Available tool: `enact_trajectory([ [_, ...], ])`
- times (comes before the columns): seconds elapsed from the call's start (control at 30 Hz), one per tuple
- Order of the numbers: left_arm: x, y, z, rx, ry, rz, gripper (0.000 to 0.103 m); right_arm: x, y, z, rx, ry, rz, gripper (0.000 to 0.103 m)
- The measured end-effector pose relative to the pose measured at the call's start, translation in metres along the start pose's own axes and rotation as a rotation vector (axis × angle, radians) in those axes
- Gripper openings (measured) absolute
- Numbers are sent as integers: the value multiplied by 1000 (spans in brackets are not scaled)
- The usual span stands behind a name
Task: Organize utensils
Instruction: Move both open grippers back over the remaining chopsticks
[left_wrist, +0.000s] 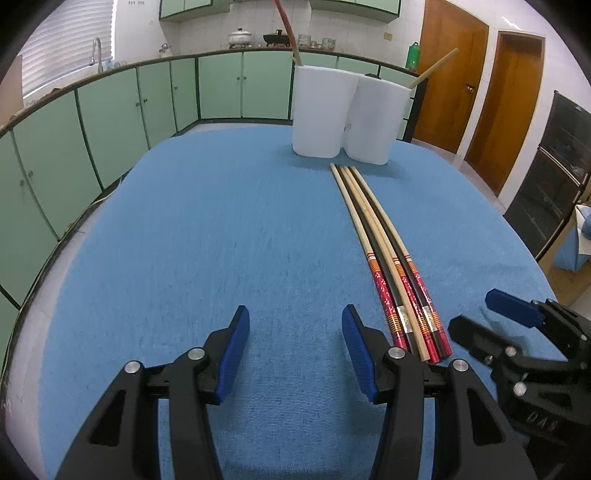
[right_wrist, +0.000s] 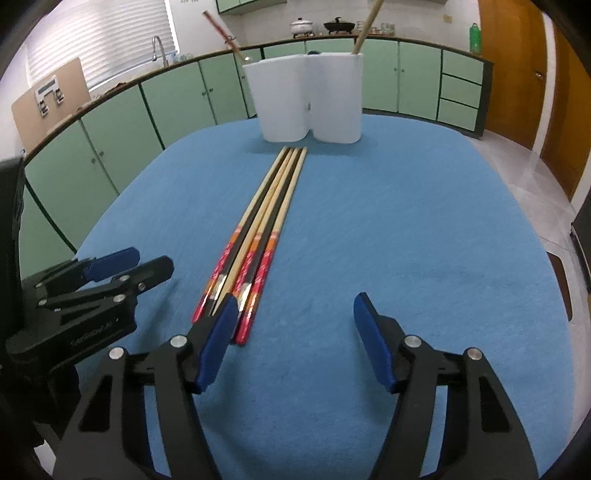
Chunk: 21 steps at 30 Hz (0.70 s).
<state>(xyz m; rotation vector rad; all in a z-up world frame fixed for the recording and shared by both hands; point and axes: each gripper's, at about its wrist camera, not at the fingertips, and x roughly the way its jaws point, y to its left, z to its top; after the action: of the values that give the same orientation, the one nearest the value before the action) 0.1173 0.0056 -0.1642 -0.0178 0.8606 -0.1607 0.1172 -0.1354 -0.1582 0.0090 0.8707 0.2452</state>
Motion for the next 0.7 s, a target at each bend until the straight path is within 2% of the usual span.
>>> enact_trajectory([
  [0.27, 4, 0, 0, -7, 14, -1, 51, 5, 3, -2, -19, 20, -19, 58],
  [0.47, 4, 1, -1, -10, 17, -5, 51, 5, -13, -3, 14, 26, -75, 52],
  [0.63, 3, 1, -2, -8, 12, 2, 51, -1, -13, -3, 34, 8, 12, 52],
  [0.7, 2, 3, -2, -17, 10, 3, 51, 2, -4, -4, -6, 19, 6, 52],
])
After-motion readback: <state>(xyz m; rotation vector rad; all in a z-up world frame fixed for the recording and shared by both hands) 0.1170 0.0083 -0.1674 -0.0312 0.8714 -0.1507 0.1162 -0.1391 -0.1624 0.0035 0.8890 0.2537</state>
